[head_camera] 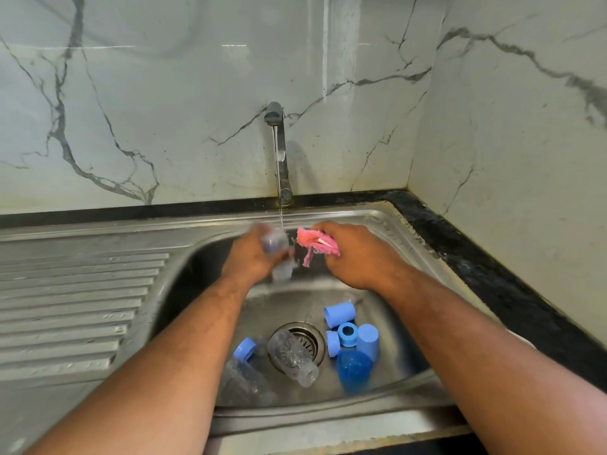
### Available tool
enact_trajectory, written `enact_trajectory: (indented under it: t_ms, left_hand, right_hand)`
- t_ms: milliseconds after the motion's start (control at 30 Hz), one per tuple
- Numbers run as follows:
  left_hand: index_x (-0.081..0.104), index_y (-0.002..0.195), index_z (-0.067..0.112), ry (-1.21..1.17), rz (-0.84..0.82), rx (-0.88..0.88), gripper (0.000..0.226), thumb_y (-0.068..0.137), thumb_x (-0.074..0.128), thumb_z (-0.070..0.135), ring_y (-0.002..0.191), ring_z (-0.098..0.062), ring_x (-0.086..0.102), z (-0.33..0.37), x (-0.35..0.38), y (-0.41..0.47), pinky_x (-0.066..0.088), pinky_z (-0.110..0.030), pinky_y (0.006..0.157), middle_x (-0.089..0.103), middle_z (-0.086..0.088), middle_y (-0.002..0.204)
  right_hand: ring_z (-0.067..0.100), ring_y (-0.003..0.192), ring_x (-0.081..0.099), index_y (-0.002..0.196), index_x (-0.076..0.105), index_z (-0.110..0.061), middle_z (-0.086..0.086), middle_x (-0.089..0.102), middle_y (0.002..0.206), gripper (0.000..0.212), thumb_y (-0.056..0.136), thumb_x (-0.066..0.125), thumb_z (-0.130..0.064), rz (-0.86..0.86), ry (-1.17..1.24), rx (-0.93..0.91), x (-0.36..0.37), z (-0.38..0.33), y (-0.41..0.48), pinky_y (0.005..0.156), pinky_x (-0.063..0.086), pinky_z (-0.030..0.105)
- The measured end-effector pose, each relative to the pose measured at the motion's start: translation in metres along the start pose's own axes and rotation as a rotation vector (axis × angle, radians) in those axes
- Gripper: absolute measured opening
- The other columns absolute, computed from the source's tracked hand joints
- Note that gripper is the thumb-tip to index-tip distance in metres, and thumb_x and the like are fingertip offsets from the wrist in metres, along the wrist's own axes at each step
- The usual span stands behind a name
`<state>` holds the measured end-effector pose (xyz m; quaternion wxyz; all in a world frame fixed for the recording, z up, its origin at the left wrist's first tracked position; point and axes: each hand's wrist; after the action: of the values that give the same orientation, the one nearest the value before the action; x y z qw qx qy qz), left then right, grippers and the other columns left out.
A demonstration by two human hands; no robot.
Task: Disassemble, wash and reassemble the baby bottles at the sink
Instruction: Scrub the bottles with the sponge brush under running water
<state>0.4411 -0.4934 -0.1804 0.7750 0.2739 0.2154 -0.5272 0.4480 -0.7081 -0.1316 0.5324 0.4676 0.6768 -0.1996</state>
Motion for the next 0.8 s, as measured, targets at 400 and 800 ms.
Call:
enact_trajectory:
  t_ms: [400,800]
  left_hand:
    - [0.063,0.119,0.024,-0.001,0.153,-0.057,0.054,0.072,0.091,0.028,0.095,-0.018,0.064,0.003,-0.022,-0.030,0.057,-0.040,0.088,0.069,-0.003,0.113]
    - [0.065,0.125,0.019,-0.004,0.273,0.037,0.055,0.076,0.089,0.025,0.103,-0.013,0.058,-0.018,-0.117,-0.134,0.038,-0.016,0.082,0.060,0.000,0.118]
  right_hand:
    - [0.021,0.109,0.062,0.141,0.047,-0.042,-0.003,0.061,0.129,0.049,0.096,0.058,-0.027,-0.052,-0.202,-0.017,0.002,-0.019,-0.024,0.086,0.051,0.034]
    - [0.023,0.110,0.063,0.143,0.040,-0.046,-0.004,0.055,0.121,0.054,0.094,0.053,-0.026,0.055,-0.276,-0.073,0.018,-0.107,-0.071,0.078,0.052,0.035]
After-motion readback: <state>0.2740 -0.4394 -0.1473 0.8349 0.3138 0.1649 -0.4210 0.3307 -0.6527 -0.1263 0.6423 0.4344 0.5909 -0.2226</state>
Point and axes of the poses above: each hand's wrist, its own y-axis towards the middle knuckle, its own x-axis out of the palm, z = x × y
